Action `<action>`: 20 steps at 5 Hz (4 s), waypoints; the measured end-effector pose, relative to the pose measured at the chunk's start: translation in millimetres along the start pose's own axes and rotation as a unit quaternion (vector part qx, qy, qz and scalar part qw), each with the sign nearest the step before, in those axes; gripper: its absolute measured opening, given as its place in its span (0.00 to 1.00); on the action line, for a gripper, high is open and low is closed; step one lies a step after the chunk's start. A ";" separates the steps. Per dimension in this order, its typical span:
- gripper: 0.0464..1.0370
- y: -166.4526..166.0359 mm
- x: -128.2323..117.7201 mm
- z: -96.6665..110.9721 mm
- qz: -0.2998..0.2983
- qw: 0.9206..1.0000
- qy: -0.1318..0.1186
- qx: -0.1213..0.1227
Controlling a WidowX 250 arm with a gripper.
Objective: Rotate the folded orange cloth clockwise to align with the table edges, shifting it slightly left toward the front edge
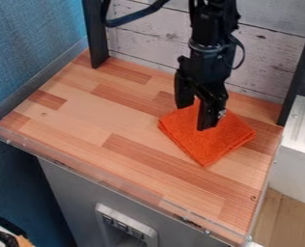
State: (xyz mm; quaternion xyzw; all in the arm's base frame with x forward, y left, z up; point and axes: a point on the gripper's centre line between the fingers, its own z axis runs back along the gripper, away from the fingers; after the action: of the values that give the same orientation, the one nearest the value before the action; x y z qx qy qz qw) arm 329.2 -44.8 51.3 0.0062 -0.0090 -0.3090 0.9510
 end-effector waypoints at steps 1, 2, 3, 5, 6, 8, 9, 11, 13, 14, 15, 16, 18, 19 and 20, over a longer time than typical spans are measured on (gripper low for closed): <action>0.92 -9.2 2.5 -3.8 -0.033 0.999 -0.003 -0.001; 0.64 -14.2 8.9 -0.9 -0.058 0.998 -0.017 0.002; 0.34 -16.6 12.9 -1.2 -0.072 0.997 -0.024 -0.003; 0.02 -16.7 25.2 -13.5 -0.088 0.996 -0.023 -0.019; 0.02 -18.7 24.1 -24.6 -0.092 0.995 -0.012 -0.031; 0.01 -17.2 27.2 -38.3 -0.094 0.995 0.003 -0.039; 0.01 -15.1 26.9 -39.5 -0.065 0.997 0.006 -0.032; 0.01 -14.8 14.8 -42.9 0.059 0.998 0.027 -0.020; 0.03 -17.7 -4.5 -39.9 0.188 0.981 0.051 -0.002; 0.17 -19.7 -11.8 -27.5 0.237 0.970 0.051 0.004; 0.43 -19.7 -13.3 -14.6 0.274 0.961 0.035 0.012; 0.73 -22.8 -15.5 -10.0 0.293 0.956 0.021 0.013; 0.96 -26.0 -11.6 -3.9 0.312 0.950 -0.006 -0.003; 0.96 -21.0 -12.8 -4.0 0.318 0.948 -0.010 -0.010; 0.96 -18.1 -11.4 -2.1 0.320 0.947 -0.014 -0.013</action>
State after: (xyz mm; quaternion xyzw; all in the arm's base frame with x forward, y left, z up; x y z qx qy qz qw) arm 309.4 -52.7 48.7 -0.0141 -0.0202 0.0113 0.9996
